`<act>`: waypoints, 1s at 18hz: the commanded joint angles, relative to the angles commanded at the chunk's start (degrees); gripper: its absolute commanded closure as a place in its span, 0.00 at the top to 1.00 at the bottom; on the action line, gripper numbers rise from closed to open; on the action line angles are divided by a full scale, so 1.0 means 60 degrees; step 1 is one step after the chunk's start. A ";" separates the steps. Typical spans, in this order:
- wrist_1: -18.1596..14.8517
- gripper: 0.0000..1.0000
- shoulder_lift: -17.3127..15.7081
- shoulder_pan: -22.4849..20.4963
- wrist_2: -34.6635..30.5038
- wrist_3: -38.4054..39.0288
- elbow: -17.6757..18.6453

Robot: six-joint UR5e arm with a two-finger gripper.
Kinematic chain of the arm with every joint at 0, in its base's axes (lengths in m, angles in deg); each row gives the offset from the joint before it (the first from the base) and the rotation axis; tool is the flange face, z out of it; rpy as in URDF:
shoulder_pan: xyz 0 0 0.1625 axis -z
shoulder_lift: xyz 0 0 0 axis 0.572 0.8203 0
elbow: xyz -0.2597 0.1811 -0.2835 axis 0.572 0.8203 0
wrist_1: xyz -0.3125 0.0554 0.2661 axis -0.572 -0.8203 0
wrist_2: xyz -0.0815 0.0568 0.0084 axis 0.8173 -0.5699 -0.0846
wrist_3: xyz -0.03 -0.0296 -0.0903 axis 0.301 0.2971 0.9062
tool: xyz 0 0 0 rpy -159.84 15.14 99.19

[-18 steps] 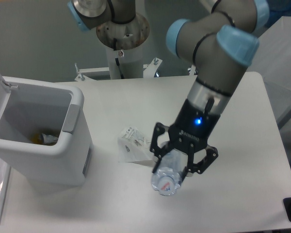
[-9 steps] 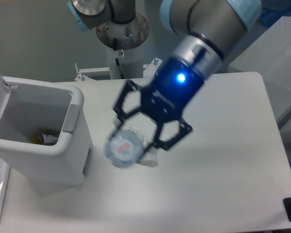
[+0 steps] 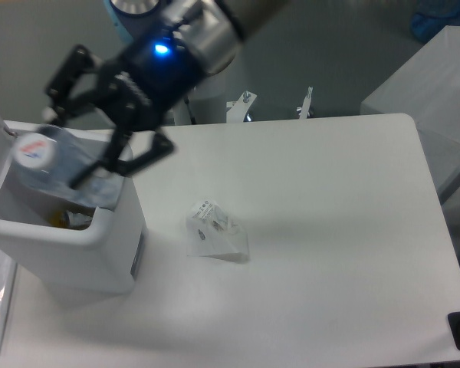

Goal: Place the trash in the trash can
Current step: 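Lower the bottle into the bin and open the gripper, then move the open gripper back over the crumpled plastic wrapper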

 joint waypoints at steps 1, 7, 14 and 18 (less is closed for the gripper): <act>0.0160 0.63 -0.0001 0.0132 0.0000 -0.0015 0.0190; 0.0982 0.64 -0.0030 0.0500 -0.0029 -0.0978 0.1640; 0.1055 0.95 -0.0249 0.0500 -0.0073 -0.1670 0.2608; 0.1040 0.99 -0.0381 0.0500 -0.0103 -0.2094 0.3091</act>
